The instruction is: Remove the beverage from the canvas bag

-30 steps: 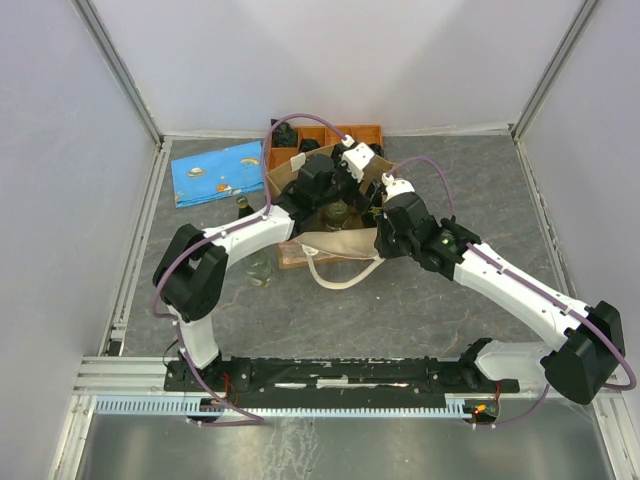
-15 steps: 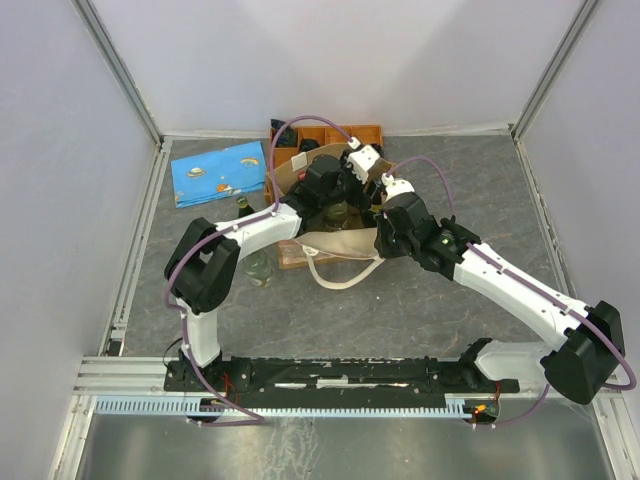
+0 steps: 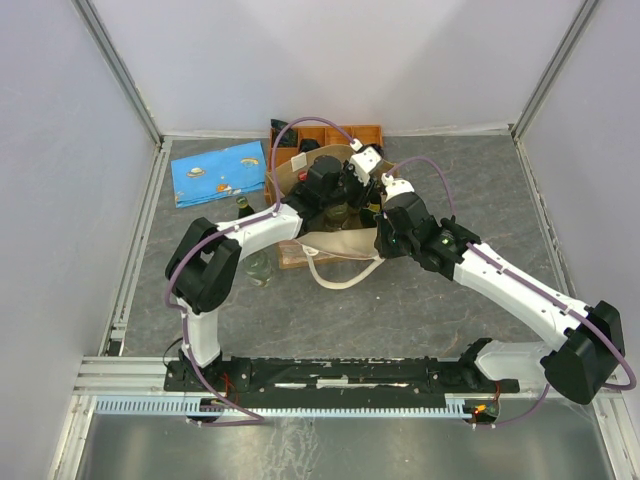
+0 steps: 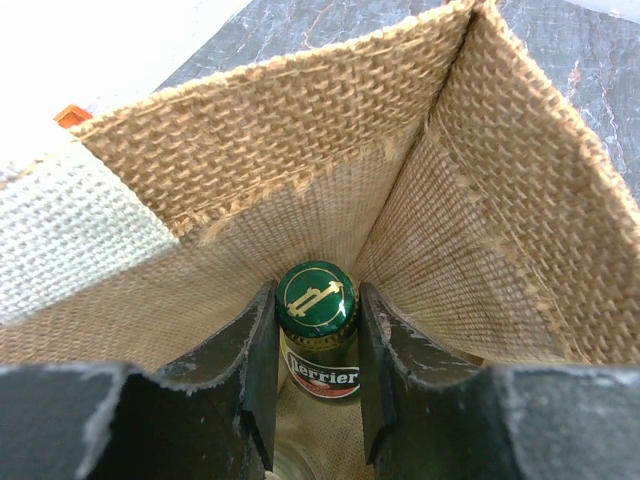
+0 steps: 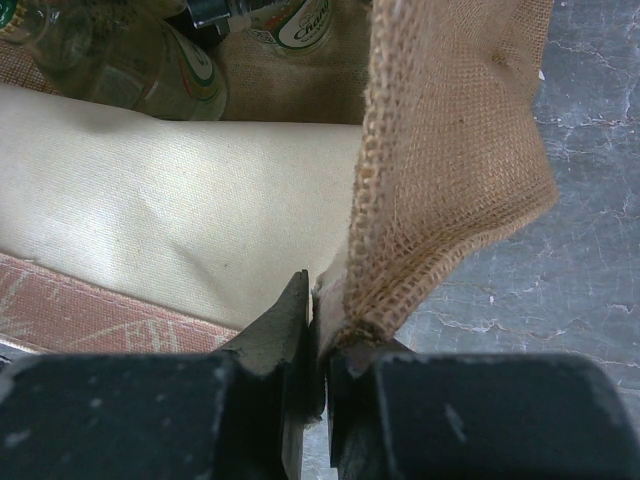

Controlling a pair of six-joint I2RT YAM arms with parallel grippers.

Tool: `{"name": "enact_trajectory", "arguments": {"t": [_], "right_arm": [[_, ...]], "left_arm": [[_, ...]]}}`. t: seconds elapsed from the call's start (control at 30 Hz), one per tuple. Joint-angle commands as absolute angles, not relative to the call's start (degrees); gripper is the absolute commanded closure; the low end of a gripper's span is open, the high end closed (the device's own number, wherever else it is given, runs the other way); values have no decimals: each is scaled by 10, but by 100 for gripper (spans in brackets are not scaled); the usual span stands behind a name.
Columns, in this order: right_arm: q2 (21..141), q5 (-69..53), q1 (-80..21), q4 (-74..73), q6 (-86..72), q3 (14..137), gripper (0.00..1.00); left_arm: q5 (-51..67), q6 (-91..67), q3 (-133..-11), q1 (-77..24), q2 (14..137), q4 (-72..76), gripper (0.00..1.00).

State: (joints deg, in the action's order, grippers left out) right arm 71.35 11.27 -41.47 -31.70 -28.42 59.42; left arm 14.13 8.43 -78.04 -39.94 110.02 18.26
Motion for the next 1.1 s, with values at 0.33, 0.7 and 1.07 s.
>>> {"name": "enact_trajectory", "arguments": {"t": [0.33, 0.7, 1.07], "right_arm": [[711, 115, -418, -301, -271, 607, 86], [712, 119, -418, -293, -271, 603, 86], [716, 111, -418, -282, -273, 598, 86]], "left_arm": [[157, 95, -882, -400, 964, 216, 97], [84, 123, -873, -404, 835, 131, 97], [-108, 193, -817, -404, 652, 41, 97]]}}
